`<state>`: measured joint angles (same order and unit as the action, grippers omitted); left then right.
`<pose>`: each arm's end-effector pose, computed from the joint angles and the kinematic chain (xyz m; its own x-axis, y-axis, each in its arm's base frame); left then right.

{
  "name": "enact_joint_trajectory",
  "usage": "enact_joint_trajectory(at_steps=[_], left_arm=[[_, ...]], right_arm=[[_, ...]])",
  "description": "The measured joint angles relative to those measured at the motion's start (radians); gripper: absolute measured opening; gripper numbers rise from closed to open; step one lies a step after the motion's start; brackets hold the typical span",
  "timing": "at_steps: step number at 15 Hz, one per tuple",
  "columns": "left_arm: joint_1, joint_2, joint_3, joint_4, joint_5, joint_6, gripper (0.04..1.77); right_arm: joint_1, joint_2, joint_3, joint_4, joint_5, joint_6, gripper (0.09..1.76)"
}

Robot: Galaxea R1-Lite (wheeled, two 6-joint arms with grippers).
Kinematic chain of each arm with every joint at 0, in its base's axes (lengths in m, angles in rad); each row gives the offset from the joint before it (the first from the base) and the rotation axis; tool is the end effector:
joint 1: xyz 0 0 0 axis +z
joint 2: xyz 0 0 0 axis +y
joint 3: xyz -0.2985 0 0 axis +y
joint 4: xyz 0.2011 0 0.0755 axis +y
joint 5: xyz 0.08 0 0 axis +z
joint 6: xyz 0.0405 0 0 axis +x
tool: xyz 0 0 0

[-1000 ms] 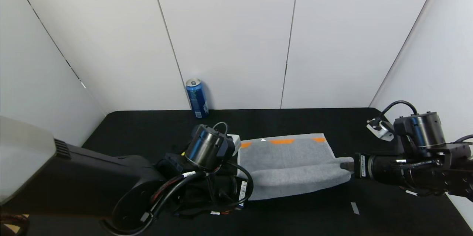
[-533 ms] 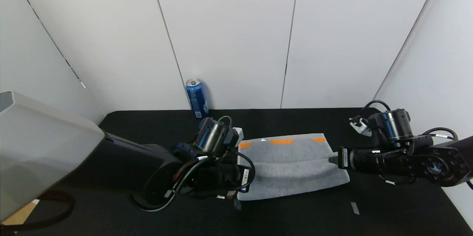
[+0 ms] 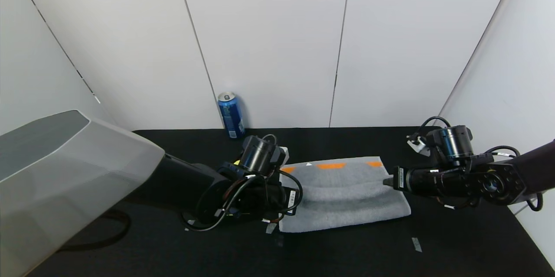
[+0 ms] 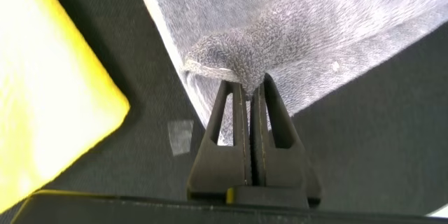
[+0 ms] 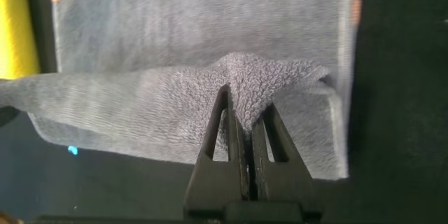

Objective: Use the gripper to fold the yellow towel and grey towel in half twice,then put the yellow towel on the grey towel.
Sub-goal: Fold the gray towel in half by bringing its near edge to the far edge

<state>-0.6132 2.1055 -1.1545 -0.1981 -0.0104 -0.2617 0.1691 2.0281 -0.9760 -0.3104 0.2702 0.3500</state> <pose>0.3419 -0.2411 0.0546 0.5907 -0.4284 -0.6837 0.4172 0.8875 -0.1957 0.3775 0.0754 0.0502 0.6555 0.3827 -0.6510 -0.1063 0.9002 0.4222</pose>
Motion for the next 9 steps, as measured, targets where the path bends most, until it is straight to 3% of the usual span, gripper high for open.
enact_joint_trajectory(at_steps=[3, 4, 6, 9], left_arm=[[0.005, 0.021, -0.018, -0.004, 0.000, 0.000, 0.13], [0.010, 0.028, -0.024, -0.005, 0.000, 0.000, 0.21], [0.016, 0.041, -0.039, -0.006, 0.000, 0.000, 0.54], [0.025, 0.058, -0.060, -0.005, 0.000, -0.004, 0.92]], right_arm=[[-0.010, 0.014, -0.013, -0.006, 0.004, 0.000, 0.17], [-0.010, 0.017, -0.016, -0.009, 0.005, -0.001, 0.37], [-0.013, 0.025, -0.027, -0.011, 0.023, -0.001, 0.67], [-0.015, 0.035, -0.051, -0.007, 0.030, 0.000, 1.00]])
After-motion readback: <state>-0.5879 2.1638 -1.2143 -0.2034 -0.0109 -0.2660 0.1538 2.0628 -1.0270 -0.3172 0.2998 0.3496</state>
